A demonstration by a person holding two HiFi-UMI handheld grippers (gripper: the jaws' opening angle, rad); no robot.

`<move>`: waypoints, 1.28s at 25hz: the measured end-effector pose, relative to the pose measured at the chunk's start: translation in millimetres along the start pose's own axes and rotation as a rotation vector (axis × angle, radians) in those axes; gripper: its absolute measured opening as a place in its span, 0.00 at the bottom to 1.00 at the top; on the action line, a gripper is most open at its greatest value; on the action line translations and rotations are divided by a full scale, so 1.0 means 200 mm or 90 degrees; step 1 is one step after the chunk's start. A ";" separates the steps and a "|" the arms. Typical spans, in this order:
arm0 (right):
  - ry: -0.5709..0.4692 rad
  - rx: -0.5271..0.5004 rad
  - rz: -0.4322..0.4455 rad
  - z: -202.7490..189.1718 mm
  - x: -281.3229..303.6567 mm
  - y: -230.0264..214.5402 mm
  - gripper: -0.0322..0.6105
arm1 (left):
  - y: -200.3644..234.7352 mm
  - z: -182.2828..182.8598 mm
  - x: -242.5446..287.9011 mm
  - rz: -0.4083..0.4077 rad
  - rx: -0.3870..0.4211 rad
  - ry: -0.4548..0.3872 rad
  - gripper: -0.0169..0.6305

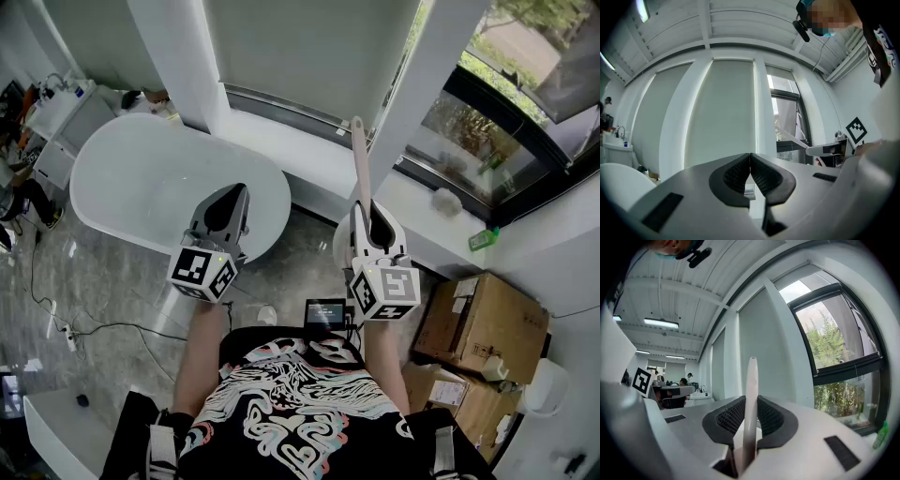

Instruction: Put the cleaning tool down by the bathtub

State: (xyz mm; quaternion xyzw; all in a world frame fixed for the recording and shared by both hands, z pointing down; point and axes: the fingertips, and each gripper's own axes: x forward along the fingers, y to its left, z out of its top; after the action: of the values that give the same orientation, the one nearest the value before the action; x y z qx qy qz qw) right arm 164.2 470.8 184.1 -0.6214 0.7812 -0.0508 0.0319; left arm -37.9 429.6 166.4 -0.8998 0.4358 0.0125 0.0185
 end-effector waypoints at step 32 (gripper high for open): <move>0.013 0.026 0.057 -0.10 -0.04 -0.11 0.19 | -0.18 -0.10 0.12 0.015 -0.003 0.029 0.05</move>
State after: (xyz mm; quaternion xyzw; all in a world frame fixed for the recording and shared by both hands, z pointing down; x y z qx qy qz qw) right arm 184.9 474.5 206.9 -0.5848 0.8071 -0.0715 0.0384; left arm 5.6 432.6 185.2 -0.8946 0.4468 -0.0064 0.0061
